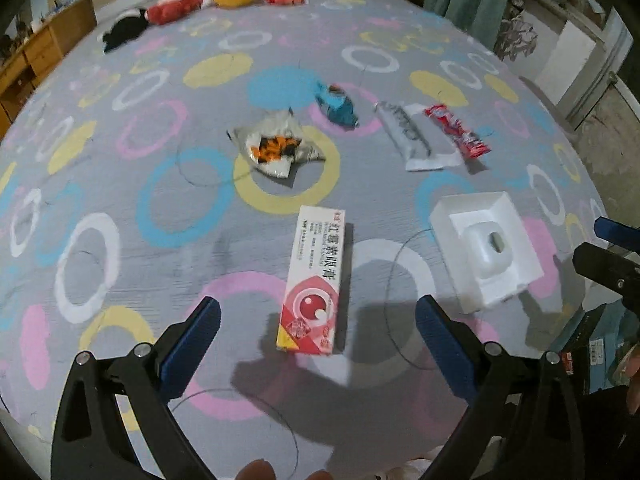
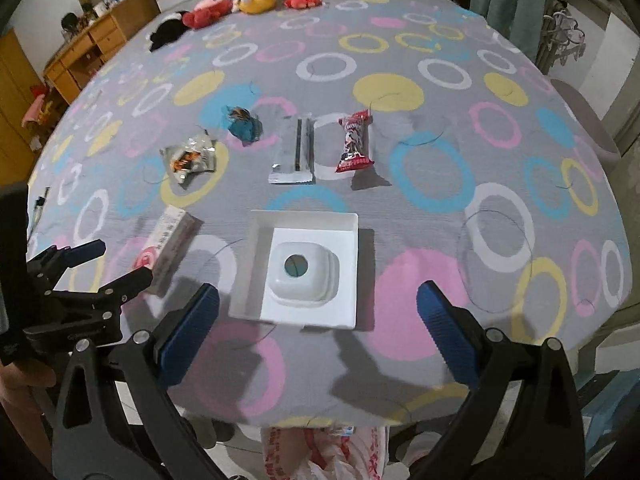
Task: Collect trash
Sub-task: 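Grasp the white-and-red ointment box with the left tool while the right tool grasps the white tray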
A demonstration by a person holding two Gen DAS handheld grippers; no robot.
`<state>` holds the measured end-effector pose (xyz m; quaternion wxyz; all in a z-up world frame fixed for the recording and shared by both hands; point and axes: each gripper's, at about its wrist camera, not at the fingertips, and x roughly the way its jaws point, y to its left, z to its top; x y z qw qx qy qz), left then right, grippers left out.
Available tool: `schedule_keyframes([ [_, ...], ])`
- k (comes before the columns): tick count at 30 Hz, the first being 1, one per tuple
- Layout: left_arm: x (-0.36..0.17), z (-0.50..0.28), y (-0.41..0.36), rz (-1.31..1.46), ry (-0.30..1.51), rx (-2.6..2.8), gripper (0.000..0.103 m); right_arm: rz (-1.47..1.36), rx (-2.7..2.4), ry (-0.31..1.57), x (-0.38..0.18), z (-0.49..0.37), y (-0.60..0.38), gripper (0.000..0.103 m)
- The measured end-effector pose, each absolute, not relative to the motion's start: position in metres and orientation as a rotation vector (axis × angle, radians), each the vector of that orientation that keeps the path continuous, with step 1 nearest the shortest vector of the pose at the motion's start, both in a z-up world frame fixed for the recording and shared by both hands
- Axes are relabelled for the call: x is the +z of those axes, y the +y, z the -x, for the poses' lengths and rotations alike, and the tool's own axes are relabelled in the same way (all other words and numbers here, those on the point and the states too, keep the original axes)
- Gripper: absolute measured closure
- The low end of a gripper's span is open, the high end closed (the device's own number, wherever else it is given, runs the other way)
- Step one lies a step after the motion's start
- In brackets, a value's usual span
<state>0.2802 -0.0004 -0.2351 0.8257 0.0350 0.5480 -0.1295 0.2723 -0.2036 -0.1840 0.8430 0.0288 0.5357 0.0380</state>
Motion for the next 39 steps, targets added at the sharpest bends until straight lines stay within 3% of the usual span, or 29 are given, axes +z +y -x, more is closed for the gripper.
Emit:
schedule_keyframes([
  [36,-0.293,-0.323,-0.005,-0.119,1.265,-0.202,0.008,-0.096,0.019,1.372,-0.285,-0.333,-0.197,0.006],
  [39,-0.293,-0.319,-0.007,-0.120,1.258,-0.190,0.008,-0.088,0.015,1.357,-0.284,-0.330,-0.196,0.013],
])
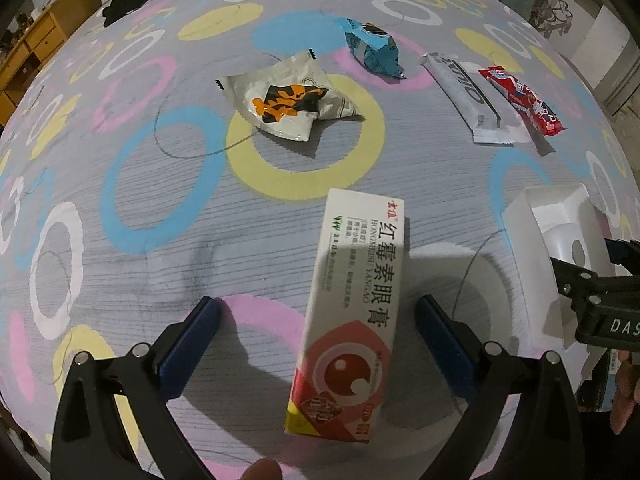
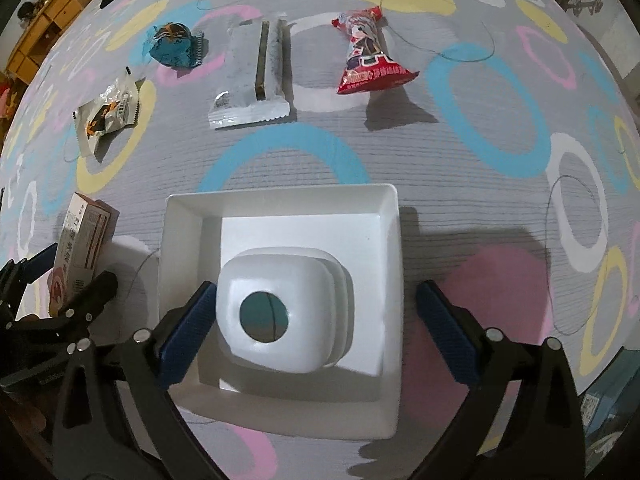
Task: Collect trash
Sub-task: 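Grasp the white-and-red ointment box with the left tool while the right tool grasps the white tray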
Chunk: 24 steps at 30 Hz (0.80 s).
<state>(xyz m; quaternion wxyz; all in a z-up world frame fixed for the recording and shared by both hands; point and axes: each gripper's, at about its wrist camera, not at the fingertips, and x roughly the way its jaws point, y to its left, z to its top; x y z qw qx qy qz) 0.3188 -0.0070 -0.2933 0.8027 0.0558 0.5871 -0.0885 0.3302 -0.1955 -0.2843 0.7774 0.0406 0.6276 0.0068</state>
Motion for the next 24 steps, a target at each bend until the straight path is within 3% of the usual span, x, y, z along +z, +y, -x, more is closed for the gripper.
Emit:
schedule_keyframes([
  [1,-0.293,-0.318,-0.007,-0.116,1.258,-0.185,0.010,-0.090,0.016,1.348,-0.282,-0.329,-0.195,0.024],
  [3,-0.290,-0.316,-0.010,-0.107,1.249,-0.188,0.024,-0.088,0.008,1.341,-0.278,-0.329,-0.192,0.028],
  [4,-0.287,-0.315,-0.013,-0.107,1.242,-0.192,0.043,-0.082,0.007,1.341,-0.278,-0.328,-0.191,0.028],
  [5,-0.282,-0.313,-0.016,-0.108,1.231,-0.199,0.069,-0.083,0.005,1.340,-0.278,-0.327,-0.192,0.029],
  [24,-0.247,-0.295,-0.013,-0.074,1.152,-0.228,0.070,-0.049,-0.010,1.276,-0.239,-0.310,-0.193,0.032],
])
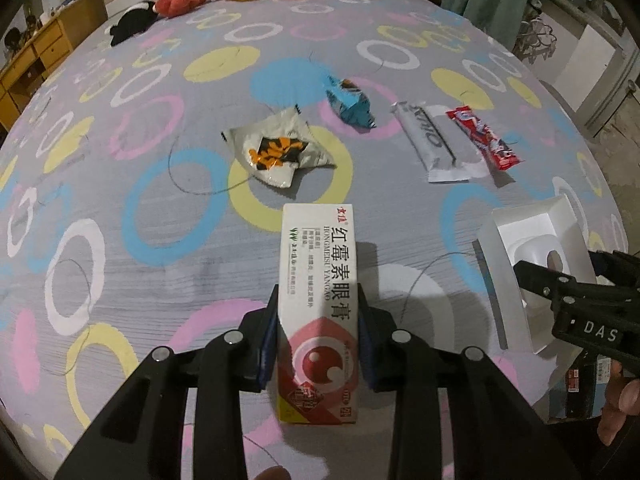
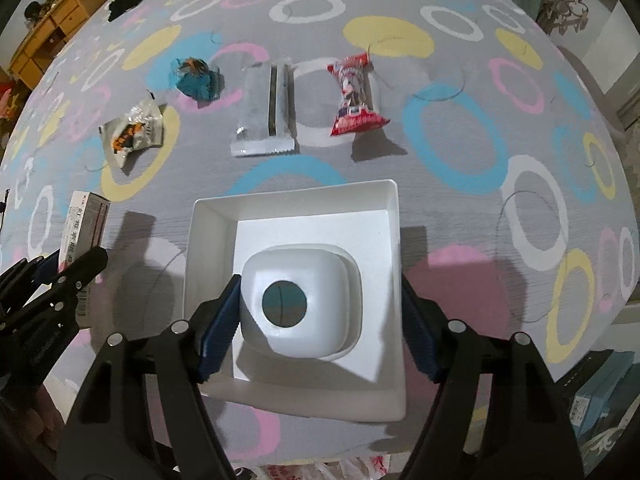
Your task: Collect trash
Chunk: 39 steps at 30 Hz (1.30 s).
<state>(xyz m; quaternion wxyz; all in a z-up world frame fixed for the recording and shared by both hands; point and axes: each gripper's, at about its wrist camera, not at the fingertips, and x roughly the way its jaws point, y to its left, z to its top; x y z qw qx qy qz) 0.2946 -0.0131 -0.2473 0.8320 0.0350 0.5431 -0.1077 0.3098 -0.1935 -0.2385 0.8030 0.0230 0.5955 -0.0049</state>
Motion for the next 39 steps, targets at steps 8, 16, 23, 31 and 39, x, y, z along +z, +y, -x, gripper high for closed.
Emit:
schedule_keyframes([
  [8,-0.231,-0.282,-0.018,-0.091,1.104,-0.239,0.070,-0.059,0.018,1.232,-0.214,-0.300,-0.189,0.032],
  [16,-0.214,-0.255,-0.012,-0.058,1.055,-0.232,0.070,-0.053,0.029,1.182,-0.189,-0.278,-0.189,0.032],
  [23,-0.192,-0.222,-0.013,-0.026,1.007,-0.231,0.070,-0.081,0.059,1.120,-0.160,-0.248,-0.192,0.032],
  [31,-0.164,-0.178,-0.018,-0.034,0.960,-0.238,0.070,-0.083,0.094,1.036,-0.121,-0.205,-0.197,0.032],
  [39,-0.135,-0.120,-0.022,-0.053,0.938,-0.235,0.070,-0.096,0.115,0.936,-0.089,-0.147,-0.215,0.032],
])
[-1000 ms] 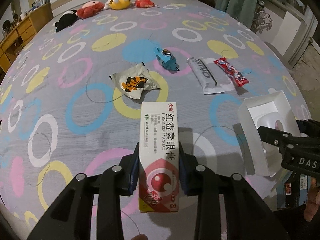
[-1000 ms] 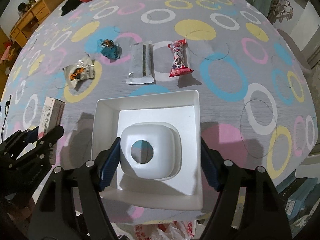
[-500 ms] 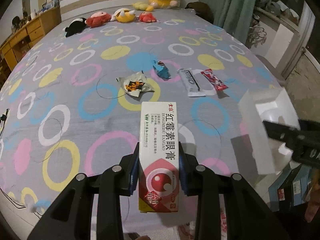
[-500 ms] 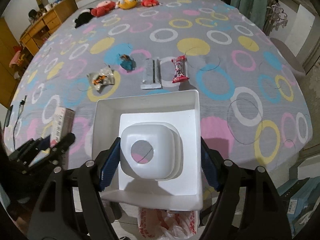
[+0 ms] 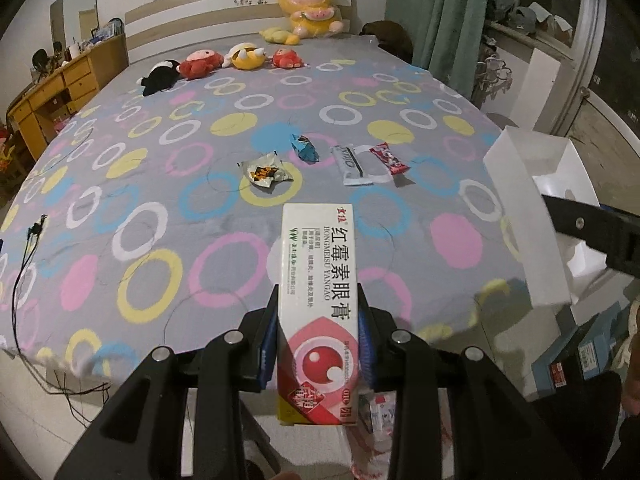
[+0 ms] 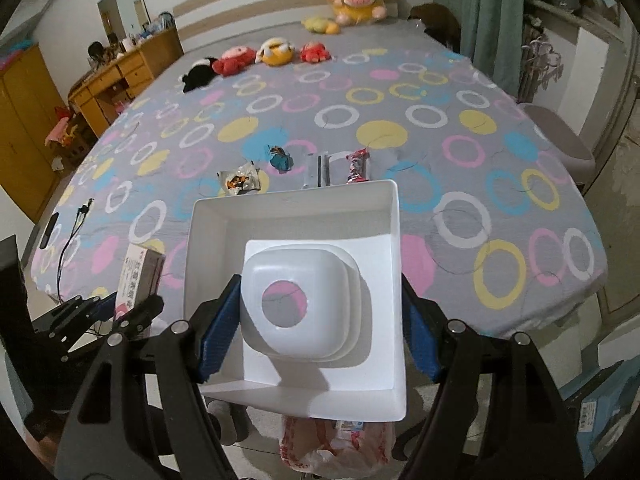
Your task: Collect trash
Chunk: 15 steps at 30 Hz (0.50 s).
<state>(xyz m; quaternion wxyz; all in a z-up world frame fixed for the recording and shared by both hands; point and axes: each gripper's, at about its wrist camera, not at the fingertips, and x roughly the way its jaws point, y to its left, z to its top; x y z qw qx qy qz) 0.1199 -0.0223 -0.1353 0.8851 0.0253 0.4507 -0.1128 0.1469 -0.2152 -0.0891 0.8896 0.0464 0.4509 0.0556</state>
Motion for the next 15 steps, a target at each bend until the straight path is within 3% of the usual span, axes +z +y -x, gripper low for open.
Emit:
schedule_keyframes([
  [15,-0.117,-0.035,-0.054,-0.060,0.941,-0.290,0.070,-0.113,0.064,0.846,-0.101,-0.038,-0.260,0.032],
])
